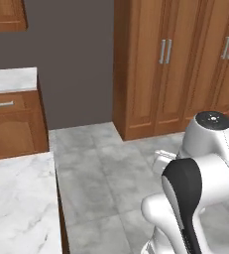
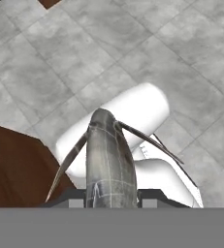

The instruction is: Take the fish out of the fridge, briefly rinse it in the sink, and place it on the tray next to the sink.

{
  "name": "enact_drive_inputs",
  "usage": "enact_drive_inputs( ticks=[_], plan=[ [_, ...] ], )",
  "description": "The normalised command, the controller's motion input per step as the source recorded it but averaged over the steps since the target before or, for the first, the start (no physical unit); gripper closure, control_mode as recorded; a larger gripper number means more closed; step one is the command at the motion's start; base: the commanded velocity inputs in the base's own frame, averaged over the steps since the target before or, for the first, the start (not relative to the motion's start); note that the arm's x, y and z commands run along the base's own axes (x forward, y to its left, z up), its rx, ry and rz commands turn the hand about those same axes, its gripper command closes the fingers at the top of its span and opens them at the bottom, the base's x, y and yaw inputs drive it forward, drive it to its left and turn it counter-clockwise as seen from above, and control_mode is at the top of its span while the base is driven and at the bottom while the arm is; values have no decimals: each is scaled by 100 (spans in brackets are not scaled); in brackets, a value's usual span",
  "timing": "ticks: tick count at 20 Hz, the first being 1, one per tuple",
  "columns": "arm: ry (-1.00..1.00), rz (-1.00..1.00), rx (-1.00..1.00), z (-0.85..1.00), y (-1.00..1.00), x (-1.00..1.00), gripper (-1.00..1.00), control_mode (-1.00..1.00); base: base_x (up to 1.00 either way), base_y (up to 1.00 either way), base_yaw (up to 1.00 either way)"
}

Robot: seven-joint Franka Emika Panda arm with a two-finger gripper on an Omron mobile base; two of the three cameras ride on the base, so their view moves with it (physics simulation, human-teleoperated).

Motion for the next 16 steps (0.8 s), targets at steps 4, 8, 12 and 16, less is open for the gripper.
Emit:
enact_drive_inputs(
  ticks=[4,8,12,16],
  plan=[
    [0,0,0,0,0,0,100,100,100,-48,21],
    [0,0,0,0,0,0,100,100,100,-55,19],
    [0,0,0,0,0,0,100,100,100,-44,23],
    [0,0,0,0,0,0,100,100,100,-9,44]
  ],
)
